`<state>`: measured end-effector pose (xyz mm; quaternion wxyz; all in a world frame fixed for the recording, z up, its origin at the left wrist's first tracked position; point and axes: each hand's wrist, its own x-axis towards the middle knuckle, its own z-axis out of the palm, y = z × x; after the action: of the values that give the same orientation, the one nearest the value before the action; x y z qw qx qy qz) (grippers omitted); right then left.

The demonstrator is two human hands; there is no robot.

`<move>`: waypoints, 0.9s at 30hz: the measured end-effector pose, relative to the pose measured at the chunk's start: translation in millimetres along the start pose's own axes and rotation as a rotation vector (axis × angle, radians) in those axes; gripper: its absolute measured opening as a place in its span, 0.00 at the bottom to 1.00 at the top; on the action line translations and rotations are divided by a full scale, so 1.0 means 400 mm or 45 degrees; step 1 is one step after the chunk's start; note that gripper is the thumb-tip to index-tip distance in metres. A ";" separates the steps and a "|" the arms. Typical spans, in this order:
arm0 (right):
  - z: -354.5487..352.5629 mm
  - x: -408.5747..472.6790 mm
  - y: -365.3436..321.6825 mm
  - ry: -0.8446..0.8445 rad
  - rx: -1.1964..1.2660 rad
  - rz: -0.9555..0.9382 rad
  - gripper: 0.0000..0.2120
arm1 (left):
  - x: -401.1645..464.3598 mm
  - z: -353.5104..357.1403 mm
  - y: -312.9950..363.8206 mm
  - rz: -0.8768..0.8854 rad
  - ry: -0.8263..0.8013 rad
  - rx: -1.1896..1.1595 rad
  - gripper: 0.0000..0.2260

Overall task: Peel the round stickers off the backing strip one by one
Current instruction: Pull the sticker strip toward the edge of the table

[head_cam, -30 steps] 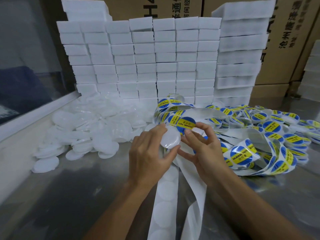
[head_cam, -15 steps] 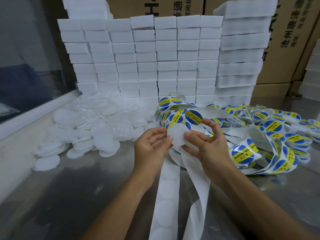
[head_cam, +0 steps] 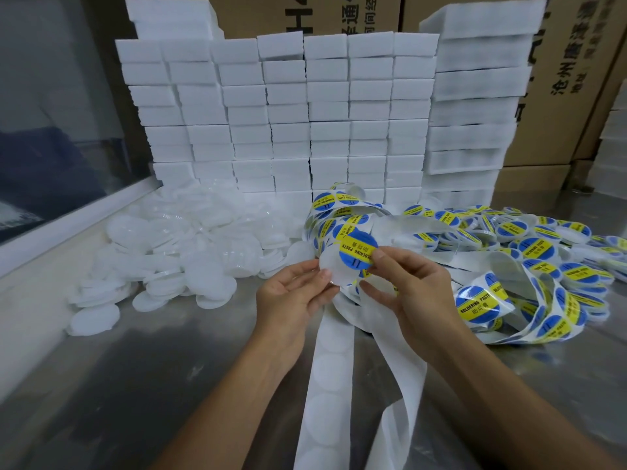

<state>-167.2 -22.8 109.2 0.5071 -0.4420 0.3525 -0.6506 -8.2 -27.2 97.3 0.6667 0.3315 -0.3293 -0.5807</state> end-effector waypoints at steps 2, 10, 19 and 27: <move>0.005 -0.005 0.004 -0.009 -0.081 -0.018 0.04 | 0.001 -0.001 0.001 0.006 -0.020 -0.002 0.14; 0.018 -0.016 0.006 0.020 -0.182 -0.045 0.04 | 0.002 -0.002 -0.001 0.012 -0.076 -0.009 0.16; 0.017 -0.017 0.006 0.037 -0.209 -0.046 0.03 | 0.001 -0.002 0.001 0.020 -0.071 0.019 0.17; 0.011 -0.013 0.012 0.039 -0.229 -0.046 0.04 | 0.000 -0.001 0.004 0.031 -0.077 0.059 0.17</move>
<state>-161.0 -19.1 105.3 0.4479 -0.4820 0.4094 -0.6321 -7.0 -26.9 98.2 0.6558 0.3251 -0.3665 -0.5744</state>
